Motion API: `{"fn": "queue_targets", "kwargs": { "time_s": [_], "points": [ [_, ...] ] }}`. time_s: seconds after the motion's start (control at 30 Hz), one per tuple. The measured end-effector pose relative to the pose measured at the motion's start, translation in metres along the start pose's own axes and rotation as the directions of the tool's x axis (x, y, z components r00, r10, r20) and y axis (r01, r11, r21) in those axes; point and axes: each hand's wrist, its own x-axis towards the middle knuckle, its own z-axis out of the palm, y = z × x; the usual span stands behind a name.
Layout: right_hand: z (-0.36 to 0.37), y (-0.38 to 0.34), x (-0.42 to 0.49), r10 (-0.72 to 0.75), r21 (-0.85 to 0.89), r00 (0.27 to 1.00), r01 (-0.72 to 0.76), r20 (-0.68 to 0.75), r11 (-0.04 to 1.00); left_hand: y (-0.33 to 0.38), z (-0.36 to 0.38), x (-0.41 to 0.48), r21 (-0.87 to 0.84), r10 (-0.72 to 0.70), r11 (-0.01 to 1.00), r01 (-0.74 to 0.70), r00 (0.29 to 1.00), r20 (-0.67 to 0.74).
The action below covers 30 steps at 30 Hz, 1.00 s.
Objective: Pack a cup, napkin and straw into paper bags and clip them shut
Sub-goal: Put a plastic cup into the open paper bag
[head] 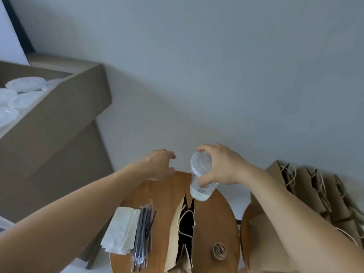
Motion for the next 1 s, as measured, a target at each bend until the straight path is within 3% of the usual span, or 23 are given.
{"fn": "queue_targets", "kwargs": {
  "time_s": [0.3, 0.47, 0.63, 0.83, 0.93, 1.0],
  "points": [
    [0.063, 0.042, 0.010, 0.068, 0.116, 0.998, -0.069, 0.014, 0.991, -0.003, 0.127, -0.027, 0.002, -0.123, 0.992, 0.127, 0.955, 0.270],
    [0.087, 0.037, 0.026, 0.065, 0.151, 0.997, -0.060, -0.033, 0.987, -0.005, 0.173, -0.043, -0.190, -0.093, 0.959, 0.211, 0.865, 0.494],
    [0.108, 0.030, 0.030, 0.108, 0.193, 0.994, -0.100, -0.033, 0.976, 0.006, 0.194, -0.045, -0.161, -0.190, 0.950, 0.266, 0.906, 0.378],
    [0.118, 0.045, 0.010, 0.155, 0.211, 0.988, -0.147, -0.025, 0.966, -0.004, 0.207, -0.043, -0.367, -0.356, 0.769, 0.524, 0.827, 0.436],
    [0.110, 0.050, -0.001, 0.062, 0.090, 0.998, -0.063, 0.014, 0.994, -0.010, 0.210, -0.042, -0.408, -0.386, 0.723, 0.558, 0.815, 0.432],
    [0.107, 0.047, -0.007, -0.061, -0.052, 0.995, 0.066, 0.084, 0.996, -0.010, 0.208, -0.042, -0.414, -0.377, 0.723, 0.553, 0.818, 0.436]
  ]
}}
